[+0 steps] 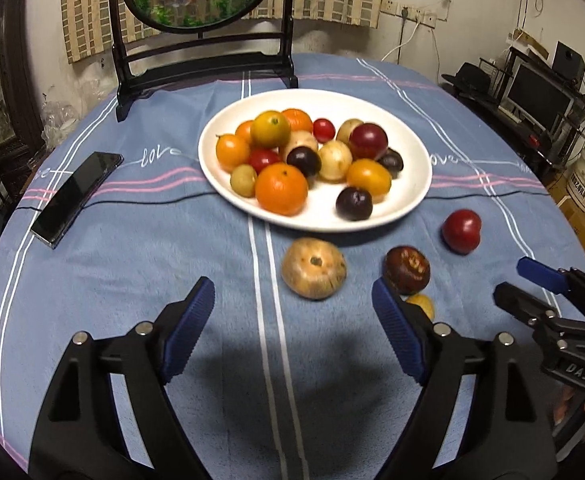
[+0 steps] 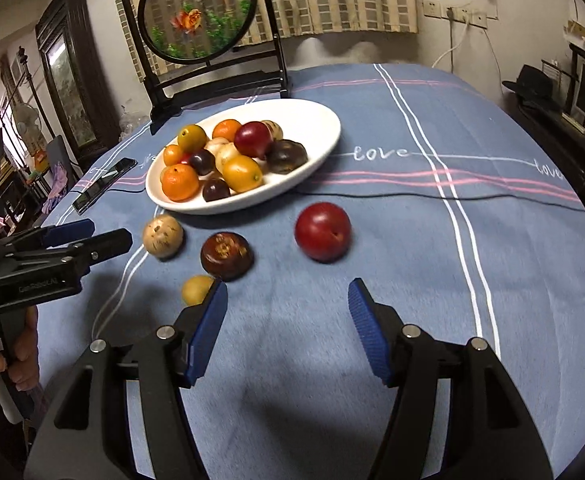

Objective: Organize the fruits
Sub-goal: 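Move both tools back over the remaining fruits, then grasp a pale brown fruit with the left tool while the right tool grasps a small yellow fruit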

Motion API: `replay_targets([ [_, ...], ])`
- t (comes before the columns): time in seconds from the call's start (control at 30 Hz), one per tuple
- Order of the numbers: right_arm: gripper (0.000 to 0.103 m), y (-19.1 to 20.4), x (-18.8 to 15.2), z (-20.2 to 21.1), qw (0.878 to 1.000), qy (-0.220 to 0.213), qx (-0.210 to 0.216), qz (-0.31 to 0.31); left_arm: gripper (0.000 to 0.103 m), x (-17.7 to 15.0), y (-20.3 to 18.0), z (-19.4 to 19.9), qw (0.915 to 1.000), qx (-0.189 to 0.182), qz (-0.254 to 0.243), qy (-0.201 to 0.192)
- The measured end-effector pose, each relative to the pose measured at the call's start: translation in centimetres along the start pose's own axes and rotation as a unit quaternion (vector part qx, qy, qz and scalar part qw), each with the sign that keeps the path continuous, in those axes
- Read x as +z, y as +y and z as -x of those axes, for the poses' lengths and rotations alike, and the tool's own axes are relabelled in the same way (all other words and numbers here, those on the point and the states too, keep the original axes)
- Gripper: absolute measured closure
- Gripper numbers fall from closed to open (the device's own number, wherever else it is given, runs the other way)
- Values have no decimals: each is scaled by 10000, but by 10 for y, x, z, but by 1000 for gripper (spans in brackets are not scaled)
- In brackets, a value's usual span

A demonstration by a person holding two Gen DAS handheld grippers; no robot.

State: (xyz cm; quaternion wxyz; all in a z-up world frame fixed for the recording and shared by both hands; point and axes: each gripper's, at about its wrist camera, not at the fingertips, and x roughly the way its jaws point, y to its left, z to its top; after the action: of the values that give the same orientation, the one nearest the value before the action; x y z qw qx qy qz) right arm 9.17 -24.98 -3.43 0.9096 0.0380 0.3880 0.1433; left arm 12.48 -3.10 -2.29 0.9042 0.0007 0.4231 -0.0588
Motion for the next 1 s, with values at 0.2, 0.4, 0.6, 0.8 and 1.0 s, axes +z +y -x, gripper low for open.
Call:
replay_targets([
  [0.2, 39, -2, -7, -1, 10000, 42, -23, -34, 20, -5, -2, -17, 9998, 19, -3, 200],
  [0.4, 39, 0, -7, -3, 10000, 75, 11, 3, 20, 0, -2, -34, 9994, 115, -28, 325],
  [0.6, 39, 0, -5, -4, 10000, 70, -6, 28, 20, 4, -1, -49, 9990, 139, 30, 430],
  [0.8, 39, 2, -5, -6, 9999, 103, 37, 46, 21, 4, -9, -62, 9983, 148, -109, 545],
  [1.0, 39, 4, -5, -7, 9999, 139, 58, 69, 47, 5, -11, -65, 9988, 116, -174, 443],
])
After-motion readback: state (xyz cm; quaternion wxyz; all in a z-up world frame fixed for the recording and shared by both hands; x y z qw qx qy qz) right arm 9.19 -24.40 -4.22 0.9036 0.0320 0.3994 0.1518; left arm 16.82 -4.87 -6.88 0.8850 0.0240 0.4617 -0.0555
